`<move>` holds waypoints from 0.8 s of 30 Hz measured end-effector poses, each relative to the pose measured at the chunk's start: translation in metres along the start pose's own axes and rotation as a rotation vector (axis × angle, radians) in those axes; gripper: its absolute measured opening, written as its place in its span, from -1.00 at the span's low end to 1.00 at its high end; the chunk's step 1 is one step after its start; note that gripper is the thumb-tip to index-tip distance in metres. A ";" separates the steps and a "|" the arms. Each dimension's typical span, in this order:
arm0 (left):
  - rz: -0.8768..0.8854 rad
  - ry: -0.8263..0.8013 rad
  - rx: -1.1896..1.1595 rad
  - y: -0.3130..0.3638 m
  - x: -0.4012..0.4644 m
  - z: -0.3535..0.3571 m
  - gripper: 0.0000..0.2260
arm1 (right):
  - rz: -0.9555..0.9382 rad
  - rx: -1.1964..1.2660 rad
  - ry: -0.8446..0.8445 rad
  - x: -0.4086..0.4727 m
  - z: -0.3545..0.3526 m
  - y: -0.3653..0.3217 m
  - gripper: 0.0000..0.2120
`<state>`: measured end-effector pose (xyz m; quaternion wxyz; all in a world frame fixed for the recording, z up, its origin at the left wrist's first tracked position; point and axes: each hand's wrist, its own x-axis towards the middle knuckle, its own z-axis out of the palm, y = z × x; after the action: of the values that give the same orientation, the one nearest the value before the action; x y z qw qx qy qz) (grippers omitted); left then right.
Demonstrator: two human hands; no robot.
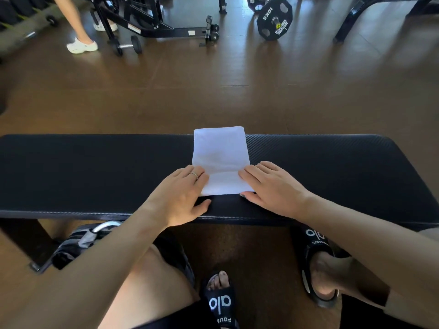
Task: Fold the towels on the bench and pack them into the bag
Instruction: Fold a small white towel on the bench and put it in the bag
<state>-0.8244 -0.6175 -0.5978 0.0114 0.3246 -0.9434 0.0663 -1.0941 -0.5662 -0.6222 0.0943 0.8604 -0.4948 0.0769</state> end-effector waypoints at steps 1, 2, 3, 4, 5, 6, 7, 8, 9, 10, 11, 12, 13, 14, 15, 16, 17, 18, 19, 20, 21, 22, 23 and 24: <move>-0.010 -0.004 -0.016 0.000 0.000 -0.002 -0.58 | -0.010 -0.019 0.012 0.001 -0.001 0.000 -0.63; -0.013 0.005 -0.029 0.000 0.001 -0.003 -0.63 | -0.008 -0.027 0.020 0.002 -0.003 0.001 -0.65; -0.020 0.006 -0.031 0.000 0.002 -0.006 -0.67 | 0.005 -0.022 0.028 0.003 -0.005 0.001 -0.67; -0.027 0.008 -0.036 0.000 0.002 -0.008 -0.72 | 0.026 -0.006 0.033 0.003 -0.008 0.001 -0.68; -0.042 0.007 -0.056 0.000 0.002 -0.011 -0.77 | 0.048 0.021 0.036 0.004 -0.011 0.001 -0.68; -0.069 0.018 -0.095 0.000 0.002 -0.014 -0.81 | 0.074 0.065 0.034 0.004 -0.015 0.001 -0.69; -0.116 0.010 -0.153 0.001 0.002 -0.019 -0.83 | 0.109 0.133 0.036 0.004 -0.018 0.000 -0.70; -0.185 -0.005 -0.242 0.001 0.003 -0.023 -0.86 | 0.156 0.222 0.036 0.004 -0.021 0.000 -0.73; -0.269 -0.037 -0.360 0.002 0.004 -0.028 -0.87 | 0.206 0.320 0.035 0.003 -0.023 0.001 -0.76; -0.340 -0.065 -0.489 0.001 0.005 -0.030 -0.88 | 0.256 0.413 0.033 0.002 -0.024 0.001 -0.78; -0.389 -0.078 -0.604 0.001 0.006 -0.031 -0.88 | 0.305 0.496 0.035 0.002 -0.026 0.002 -0.79; -0.424 -0.073 -0.694 0.001 0.007 -0.031 -0.90 | 0.356 0.574 0.039 0.003 -0.026 0.003 -0.79; -0.463 -0.071 -0.770 0.002 0.009 -0.029 -0.92 | 0.407 0.640 0.047 0.004 -0.026 0.004 -0.78; -0.505 -0.070 -0.839 0.002 0.010 -0.027 -0.93 | 0.458 0.687 0.055 0.006 -0.025 0.005 -0.77; -0.548 -0.074 -0.897 0.003 0.011 -0.025 -0.93 | 0.505 0.714 0.059 0.009 -0.024 0.006 -0.75; -0.585 -0.076 -0.936 0.005 0.012 -0.021 -0.91 | 0.546 0.723 0.058 0.012 -0.022 0.006 -0.73; -0.625 -0.078 -0.951 0.006 0.013 -0.019 -0.88 | 0.579 0.715 0.056 0.016 -0.019 0.006 -0.71; -0.657 -0.068 -0.950 0.008 0.014 -0.016 -0.85 | 0.605 0.695 0.052 0.020 -0.016 0.006 -0.69; -0.687 -0.049 -0.942 0.009 0.016 -0.014 -0.84 | 0.622 0.667 0.045 0.025 -0.014 0.006 -0.67; -0.712 -0.026 -0.932 0.011 0.018 -0.012 -0.84 | 0.633 0.637 0.036 0.029 -0.011 0.006 -0.65; -0.734 -0.011 -0.910 0.014 0.019 -0.011 -0.85 | 0.643 0.612 0.025 0.033 -0.009 0.006 -0.64; -0.752 -0.002 -0.876 0.017 0.020 -0.010 -0.86 | 0.656 0.596 0.011 0.036 -0.006 0.007 -0.63; -0.765 0.008 -0.840 0.019 0.020 -0.009 -0.86 | 0.672 0.588 -0.002 0.039 -0.004 0.008 -0.61; -0.776 0.022 -0.812 0.022 0.020 -0.007 -0.86 | 0.686 0.585 -0.013 0.042 -0.002 0.010 -0.60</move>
<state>-0.8539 -0.6119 -0.5918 0.1685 0.6167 -0.7046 -0.3078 -1.0819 -0.6053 -0.6098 -0.1871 0.6376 -0.7094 0.2350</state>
